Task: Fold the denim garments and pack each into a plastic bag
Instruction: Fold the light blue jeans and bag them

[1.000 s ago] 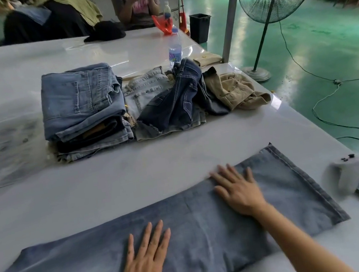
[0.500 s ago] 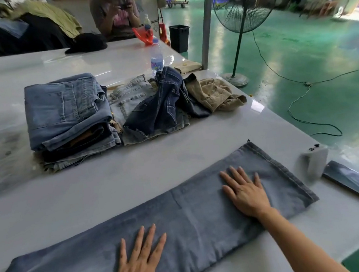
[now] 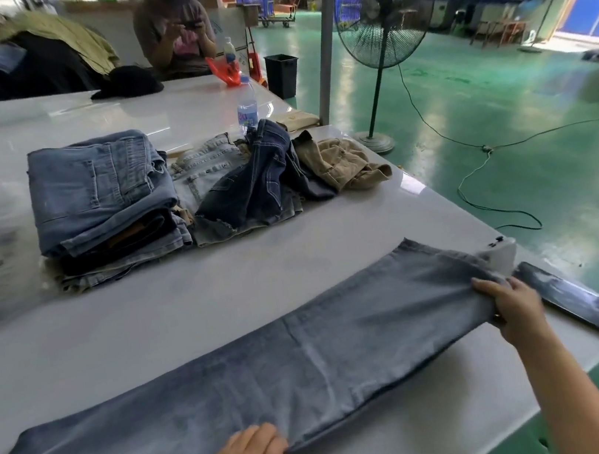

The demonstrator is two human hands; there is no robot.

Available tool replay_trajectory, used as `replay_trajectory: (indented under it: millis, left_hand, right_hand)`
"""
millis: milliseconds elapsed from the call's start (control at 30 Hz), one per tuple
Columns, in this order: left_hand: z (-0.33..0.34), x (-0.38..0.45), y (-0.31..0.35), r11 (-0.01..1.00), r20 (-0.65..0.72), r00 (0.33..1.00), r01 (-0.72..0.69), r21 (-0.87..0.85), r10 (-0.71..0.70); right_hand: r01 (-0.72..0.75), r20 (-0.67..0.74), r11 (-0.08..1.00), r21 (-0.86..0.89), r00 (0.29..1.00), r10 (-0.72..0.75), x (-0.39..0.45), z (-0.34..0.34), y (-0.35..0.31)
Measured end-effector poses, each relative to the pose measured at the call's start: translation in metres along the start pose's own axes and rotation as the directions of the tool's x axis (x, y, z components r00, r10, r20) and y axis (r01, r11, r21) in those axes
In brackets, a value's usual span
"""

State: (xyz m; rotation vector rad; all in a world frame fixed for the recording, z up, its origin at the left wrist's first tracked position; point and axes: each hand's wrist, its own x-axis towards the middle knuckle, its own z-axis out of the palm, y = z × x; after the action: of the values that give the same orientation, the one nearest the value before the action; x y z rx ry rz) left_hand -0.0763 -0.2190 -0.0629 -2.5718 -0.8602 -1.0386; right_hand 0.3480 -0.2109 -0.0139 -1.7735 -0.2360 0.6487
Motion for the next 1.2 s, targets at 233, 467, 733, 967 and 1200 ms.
replay_trajectory:
  millis: [233,467,733,967,1200]
  left_hand:
    - [0.008,0.006,-0.014,0.986,0.286,0.951,0.147,-0.076,-0.120]
    - [0.006,0.004,-0.021,0.932,0.678,0.643,0.295,0.208,-0.355]
    - [-0.009,0.024,-0.051,-0.319,0.709,0.241,0.766,-0.558,-0.662]
    - [-0.044,-0.003,-0.087,-0.793,0.924,0.021,0.507,-0.339,-0.382]
    - [-0.041,-0.006,-0.064,-0.413,0.746,0.061,0.801,-0.433,-0.663]
  right_hand:
    - [-0.082,-0.354,0.986,-0.142,0.935,0.027,-0.018,-0.002,0.026]
    - [-0.144,-0.159,0.949,0.282,0.968,0.194,-0.031,0.007,0.015]
    - [0.659,0.121,0.728,-0.191,0.752,-0.648,-0.129,0.073,0.005]
    - [0.999,0.619,0.000,0.040,-0.025,-0.785,-0.283,0.138,0.076]
    - [0.995,0.955,-0.104,0.012,-0.042,-0.294,-0.299,0.141,0.098]
